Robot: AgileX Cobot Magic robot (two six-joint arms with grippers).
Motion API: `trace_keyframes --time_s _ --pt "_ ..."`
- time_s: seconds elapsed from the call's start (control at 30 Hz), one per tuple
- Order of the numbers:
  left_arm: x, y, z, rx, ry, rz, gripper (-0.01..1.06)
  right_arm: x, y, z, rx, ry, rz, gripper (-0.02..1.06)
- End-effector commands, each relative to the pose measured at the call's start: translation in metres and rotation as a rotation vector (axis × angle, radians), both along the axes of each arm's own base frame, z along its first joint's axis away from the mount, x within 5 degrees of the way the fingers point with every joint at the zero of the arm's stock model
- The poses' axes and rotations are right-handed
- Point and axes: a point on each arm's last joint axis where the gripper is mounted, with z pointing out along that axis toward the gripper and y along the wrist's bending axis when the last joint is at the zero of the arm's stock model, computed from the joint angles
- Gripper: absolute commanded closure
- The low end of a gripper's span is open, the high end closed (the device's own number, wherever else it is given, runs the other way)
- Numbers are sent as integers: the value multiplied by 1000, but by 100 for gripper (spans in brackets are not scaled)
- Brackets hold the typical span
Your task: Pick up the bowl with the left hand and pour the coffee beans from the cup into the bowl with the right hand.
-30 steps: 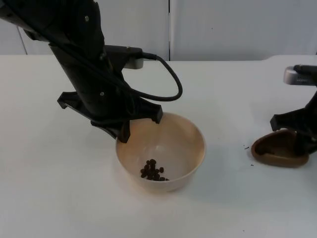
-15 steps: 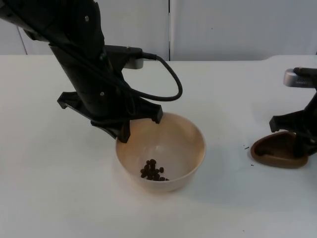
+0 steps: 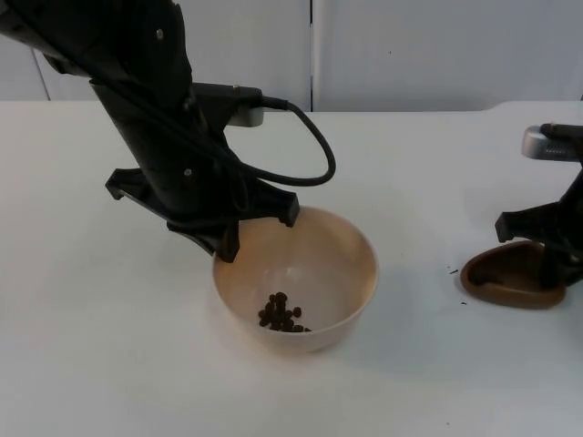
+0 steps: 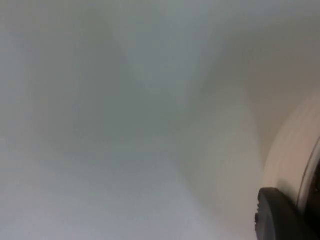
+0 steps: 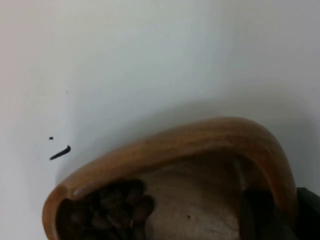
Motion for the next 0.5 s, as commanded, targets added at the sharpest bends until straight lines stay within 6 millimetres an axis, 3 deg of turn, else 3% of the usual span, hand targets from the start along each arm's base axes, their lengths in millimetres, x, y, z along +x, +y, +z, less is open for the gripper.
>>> trace_keyframes --time_s 0.0,0.07,0.17,0.2,0.3,0.33,0.37,0.47 --pt "-1 -1 -3 -4 1 0 101 1 -1 1 5 -14 -8 104" --pt "-1 -1 -3 -4 1 0 91 1 -1 1 11 -13 -19 102" --pt "-1 -1 -3 -4 1 0 73 1 -1 1 9 -13 -22 89" --pt "-1 -1 -3 -4 1 0 73 1 -1 1 9 -13 -22 89" --pt "-1 -1 -3 -4 1 0 57 1 -1 1 9 -13 -22 67" --pt "-1 -1 -3 -4 1 0 54 1 -1 1 9 -13 -22 60" --pt "-1 -1 -3 -4 1 0 54 1 -1 1 9 -13 -22 60" --pt "-1 -1 -3 -3 1 -1 47 1 -1 2 16 -15 -34 40"
